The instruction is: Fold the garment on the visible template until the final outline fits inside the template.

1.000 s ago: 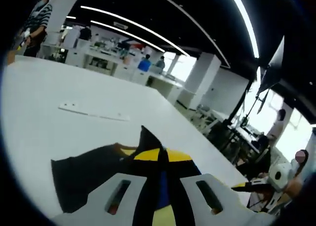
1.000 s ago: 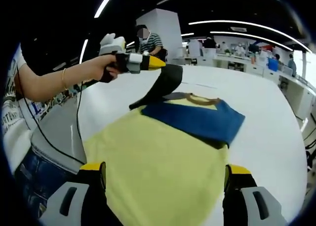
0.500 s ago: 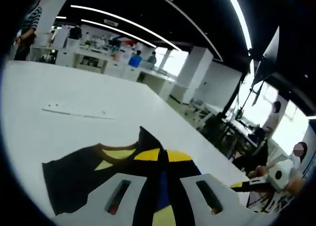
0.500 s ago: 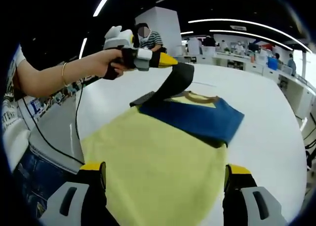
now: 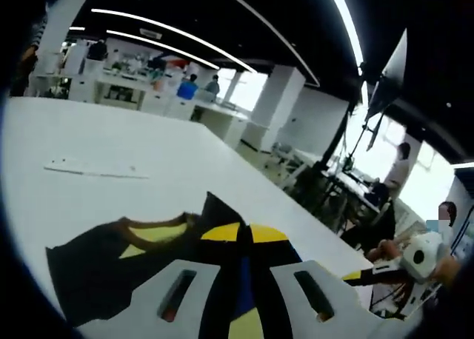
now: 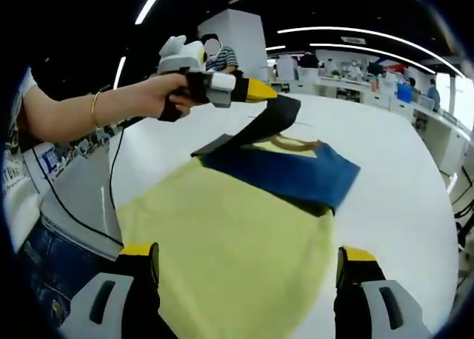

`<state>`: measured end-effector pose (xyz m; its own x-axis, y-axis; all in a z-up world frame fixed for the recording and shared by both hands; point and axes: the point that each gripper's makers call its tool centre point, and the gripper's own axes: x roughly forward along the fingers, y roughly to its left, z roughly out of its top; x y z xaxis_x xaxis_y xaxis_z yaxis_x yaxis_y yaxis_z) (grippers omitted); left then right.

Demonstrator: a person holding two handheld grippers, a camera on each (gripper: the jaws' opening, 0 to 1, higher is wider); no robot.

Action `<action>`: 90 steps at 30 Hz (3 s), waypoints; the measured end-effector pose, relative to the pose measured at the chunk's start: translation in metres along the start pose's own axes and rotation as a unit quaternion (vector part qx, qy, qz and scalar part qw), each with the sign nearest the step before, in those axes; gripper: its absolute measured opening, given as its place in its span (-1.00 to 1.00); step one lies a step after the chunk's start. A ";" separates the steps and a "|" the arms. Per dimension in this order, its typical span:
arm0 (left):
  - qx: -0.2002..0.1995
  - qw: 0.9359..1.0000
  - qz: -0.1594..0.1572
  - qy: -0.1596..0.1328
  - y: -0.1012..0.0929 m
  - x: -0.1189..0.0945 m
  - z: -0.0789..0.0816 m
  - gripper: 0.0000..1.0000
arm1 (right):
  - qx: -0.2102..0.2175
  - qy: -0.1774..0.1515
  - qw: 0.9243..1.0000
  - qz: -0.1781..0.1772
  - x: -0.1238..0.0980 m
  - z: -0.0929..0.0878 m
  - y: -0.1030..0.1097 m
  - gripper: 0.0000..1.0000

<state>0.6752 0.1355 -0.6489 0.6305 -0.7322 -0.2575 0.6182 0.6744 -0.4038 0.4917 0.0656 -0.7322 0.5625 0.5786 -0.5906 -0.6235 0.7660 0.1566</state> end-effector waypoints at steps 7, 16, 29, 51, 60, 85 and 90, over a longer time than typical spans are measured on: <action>0.019 0.999 -0.017 0.022 -0.015 0.016 -0.013 -1.00 | 0.002 -0.001 1.000 -0.002 -0.001 -0.001 0.000 0.98; 0.033 0.998 -0.038 0.049 -0.037 0.030 -0.036 -0.99 | 0.008 0.001 1.000 -0.005 -0.003 -0.007 0.000 0.98; 0.091 0.988 -0.054 0.114 -0.055 0.052 -0.096 -1.00 | 0.013 0.001 1.000 -0.010 -0.006 -0.010 -0.003 0.98; 0.136 0.983 -0.101 0.075 -0.055 0.014 -0.082 0.33 | 0.004 0.007 1.000 0.014 -0.015 -0.008 -0.002 0.98; 0.156 0.980 -0.103 0.065 -0.035 -0.035 -0.079 0.74 | -0.015 0.019 0.999 0.048 -0.020 -0.004 0.008 0.98; 0.194 0.972 -0.098 0.091 -0.012 -0.157 -0.108 0.89 | -0.093 0.090 0.986 0.105 -0.037 -0.027 0.026 0.89; 0.209 0.969 -0.091 0.098 -0.011 -0.180 -0.115 0.70 | -0.109 0.104 0.982 0.111 -0.042 -0.035 0.029 0.77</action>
<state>0.5010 0.2488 -0.6994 0.4181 -0.8189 -0.3931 0.8725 0.4825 -0.0772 0.4314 0.0535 -0.7310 0.2908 0.6381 -0.7129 -0.8324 0.5361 0.1402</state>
